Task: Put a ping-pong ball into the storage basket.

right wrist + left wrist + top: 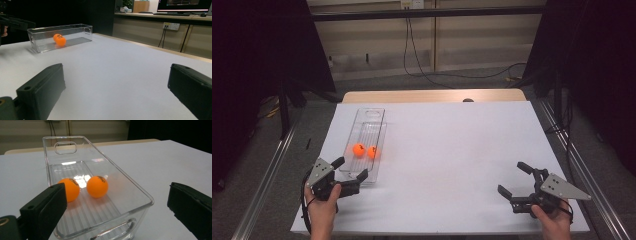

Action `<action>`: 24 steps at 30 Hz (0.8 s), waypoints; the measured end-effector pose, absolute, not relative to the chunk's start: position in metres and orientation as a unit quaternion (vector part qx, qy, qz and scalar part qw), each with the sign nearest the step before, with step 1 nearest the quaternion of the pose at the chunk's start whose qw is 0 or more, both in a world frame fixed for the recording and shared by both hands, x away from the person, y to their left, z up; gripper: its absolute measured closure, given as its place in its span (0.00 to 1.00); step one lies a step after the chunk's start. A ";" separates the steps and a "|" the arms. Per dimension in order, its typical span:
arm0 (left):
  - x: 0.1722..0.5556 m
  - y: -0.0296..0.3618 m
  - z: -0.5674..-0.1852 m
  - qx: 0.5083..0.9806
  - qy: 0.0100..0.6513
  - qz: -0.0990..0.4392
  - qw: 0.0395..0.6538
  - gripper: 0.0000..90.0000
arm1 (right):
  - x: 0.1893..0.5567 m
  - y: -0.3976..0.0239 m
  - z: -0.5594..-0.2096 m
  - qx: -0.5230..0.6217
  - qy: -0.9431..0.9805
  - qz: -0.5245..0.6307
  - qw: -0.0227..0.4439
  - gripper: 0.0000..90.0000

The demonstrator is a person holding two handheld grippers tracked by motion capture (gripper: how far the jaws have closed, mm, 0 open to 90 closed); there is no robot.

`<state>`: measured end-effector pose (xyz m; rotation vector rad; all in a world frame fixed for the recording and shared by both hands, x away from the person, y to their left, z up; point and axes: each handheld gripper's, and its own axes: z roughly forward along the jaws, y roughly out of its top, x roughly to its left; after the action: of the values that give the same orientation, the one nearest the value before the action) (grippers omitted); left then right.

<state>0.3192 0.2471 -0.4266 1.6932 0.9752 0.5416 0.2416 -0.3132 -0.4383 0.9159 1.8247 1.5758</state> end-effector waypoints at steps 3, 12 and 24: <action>0.319 0.248 -0.427 0.707 0.407 0.230 0.530 0.03 | 0.242 -0.313 -0.438 0.342 0.679 0.587 0.277 0.01; 0.315 0.250 -0.428 0.698 0.405 0.236 0.542 0.03 | 0.242 -0.313 -0.439 0.340 0.682 0.585 0.278 0.01; 0.315 0.246 -0.430 0.703 0.400 0.234 0.540 0.03 | 0.242 -0.311 -0.439 0.339 0.684 0.584 0.278 0.01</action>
<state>0.3155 0.2462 -0.4303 1.6705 0.9511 0.5574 0.2418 -0.3115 -0.4392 0.9106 1.8349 1.5667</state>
